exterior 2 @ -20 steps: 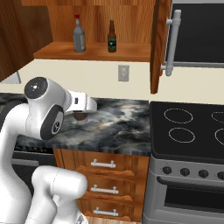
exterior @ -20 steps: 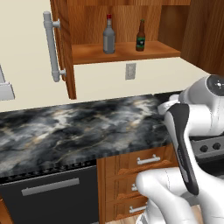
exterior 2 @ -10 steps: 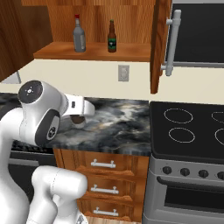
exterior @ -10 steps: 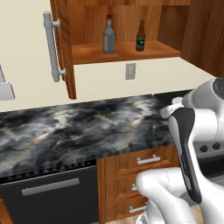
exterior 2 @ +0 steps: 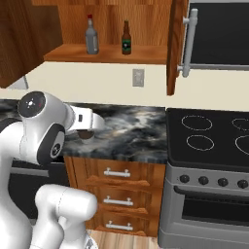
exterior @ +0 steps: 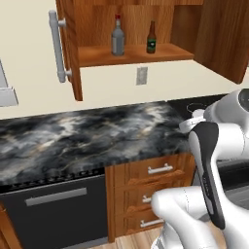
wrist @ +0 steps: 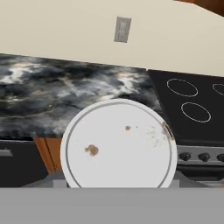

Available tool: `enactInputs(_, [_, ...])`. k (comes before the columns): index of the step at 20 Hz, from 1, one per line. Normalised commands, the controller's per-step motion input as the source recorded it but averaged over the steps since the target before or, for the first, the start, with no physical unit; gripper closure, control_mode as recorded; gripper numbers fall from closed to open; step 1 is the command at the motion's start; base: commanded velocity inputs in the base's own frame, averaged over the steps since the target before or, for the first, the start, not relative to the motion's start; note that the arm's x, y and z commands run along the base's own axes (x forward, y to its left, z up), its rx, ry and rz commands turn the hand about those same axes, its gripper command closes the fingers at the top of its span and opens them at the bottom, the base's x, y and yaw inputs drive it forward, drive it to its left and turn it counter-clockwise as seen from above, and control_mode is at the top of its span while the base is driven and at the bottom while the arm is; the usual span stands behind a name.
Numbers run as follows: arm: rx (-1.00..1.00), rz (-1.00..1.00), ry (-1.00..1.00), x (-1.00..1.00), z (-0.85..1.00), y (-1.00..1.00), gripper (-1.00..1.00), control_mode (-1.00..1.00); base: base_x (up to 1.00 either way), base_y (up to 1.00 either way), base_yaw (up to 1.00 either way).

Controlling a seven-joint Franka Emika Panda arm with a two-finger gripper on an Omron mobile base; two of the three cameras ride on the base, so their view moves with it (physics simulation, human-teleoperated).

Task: Sort all alcoholic drinks to one cabinet, and non-alcoholic drinks to the other.

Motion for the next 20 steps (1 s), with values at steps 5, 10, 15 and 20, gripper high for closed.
enactInputs(5, [0.00,0.00,0.00,0.00,0.00,0.00,1.00,1.00,-0.51,0.12,0.00])
enactInputs(10, [0.00,0.00,0.00,0.00,0.00,0.00,1.00,1.00,-0.44,0.32,0.00])
enactInputs(15, [0.00,0.00,0.00,0.00,0.00,0.00,1.00,1.00,-0.33,0.46,0.00])
enactInputs(20, [0.00,0.00,0.00,0.00,0.00,0.00,1.00,1.00,-0.28,0.55,-0.01])
